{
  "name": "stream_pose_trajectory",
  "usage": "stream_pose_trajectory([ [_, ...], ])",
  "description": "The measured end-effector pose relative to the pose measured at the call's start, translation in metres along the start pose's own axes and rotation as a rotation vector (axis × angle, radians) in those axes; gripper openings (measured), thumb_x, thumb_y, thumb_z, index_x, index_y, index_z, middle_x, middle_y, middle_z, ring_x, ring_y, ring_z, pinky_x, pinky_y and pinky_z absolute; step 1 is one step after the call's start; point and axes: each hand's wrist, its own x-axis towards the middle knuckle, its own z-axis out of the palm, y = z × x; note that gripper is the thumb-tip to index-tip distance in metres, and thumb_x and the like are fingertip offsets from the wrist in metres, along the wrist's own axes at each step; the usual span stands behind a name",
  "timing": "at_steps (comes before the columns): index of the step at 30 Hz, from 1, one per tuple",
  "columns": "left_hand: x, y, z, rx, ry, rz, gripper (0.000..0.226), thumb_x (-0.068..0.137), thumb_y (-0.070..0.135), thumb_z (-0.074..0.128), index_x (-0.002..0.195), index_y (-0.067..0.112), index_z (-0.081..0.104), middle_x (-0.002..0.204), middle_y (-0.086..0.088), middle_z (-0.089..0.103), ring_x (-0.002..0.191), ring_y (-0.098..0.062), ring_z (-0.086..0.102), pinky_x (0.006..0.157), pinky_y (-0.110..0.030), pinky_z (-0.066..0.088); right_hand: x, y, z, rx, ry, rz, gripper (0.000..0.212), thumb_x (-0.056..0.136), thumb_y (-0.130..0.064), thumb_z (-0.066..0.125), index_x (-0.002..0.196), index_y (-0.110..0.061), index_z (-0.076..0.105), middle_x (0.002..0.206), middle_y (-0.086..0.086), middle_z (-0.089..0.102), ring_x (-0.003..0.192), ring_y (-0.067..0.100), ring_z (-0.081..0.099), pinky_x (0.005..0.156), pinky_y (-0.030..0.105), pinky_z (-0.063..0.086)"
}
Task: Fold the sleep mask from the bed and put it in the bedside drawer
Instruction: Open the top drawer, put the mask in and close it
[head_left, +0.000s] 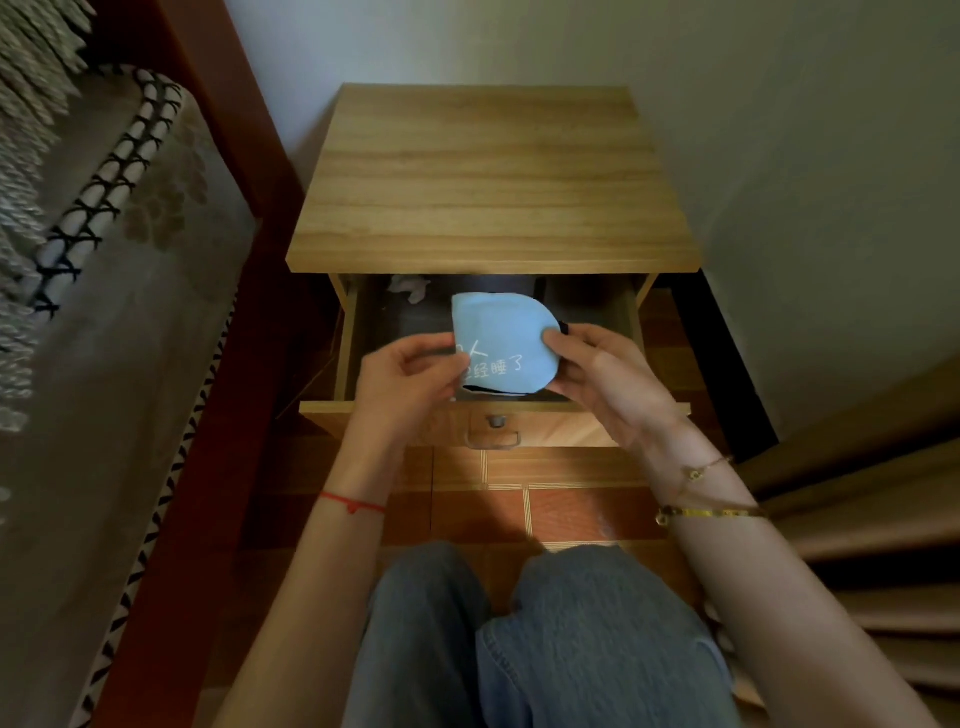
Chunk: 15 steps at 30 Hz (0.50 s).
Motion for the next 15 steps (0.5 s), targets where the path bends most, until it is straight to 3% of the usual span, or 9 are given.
stream_pose_trajectory([
  [5,0.043,-0.004,0.005,0.126,0.017,-0.016,0.029,0.080,0.012,0.073,0.108,0.017,0.067,0.103,-0.005,0.071,0.094,-0.014,0.068,0.076,-0.023,0.056,0.040,-0.007,0.005,-0.249,0.043,-0.019,0.034,0.091,-0.009,0.060,0.121,0.003,0.054,0.116,0.021,0.064,0.098,0.025,0.068,0.069,0.022,0.060],
  [10,0.077,-0.015,0.014,0.237,0.017,-0.100,0.031,0.079,0.007,0.073,0.109,0.011,0.066,0.110,-0.013,0.068,0.098,-0.023,0.068,0.090,-0.039,0.057,0.082,0.007,0.001,-0.418,0.114,0.064,0.044,0.086,-0.005,0.065,0.127,0.003,0.051,0.123,0.024,0.059,0.103,0.033,0.066,0.077,0.037,0.058],
  [15,0.098,-0.024,0.023,0.393,-0.079,-0.207,0.033,0.081,0.009,0.071,0.113,0.012,0.064,0.108,-0.010,0.066,0.098,-0.022,0.066,0.090,-0.039,0.056,0.108,0.016,-0.001,-0.530,0.118,0.210,0.041,0.085,-0.004,0.065,0.124,-0.001,0.051,0.124,0.023,0.058,0.104,0.034,0.065,0.075,0.035,0.057],
])
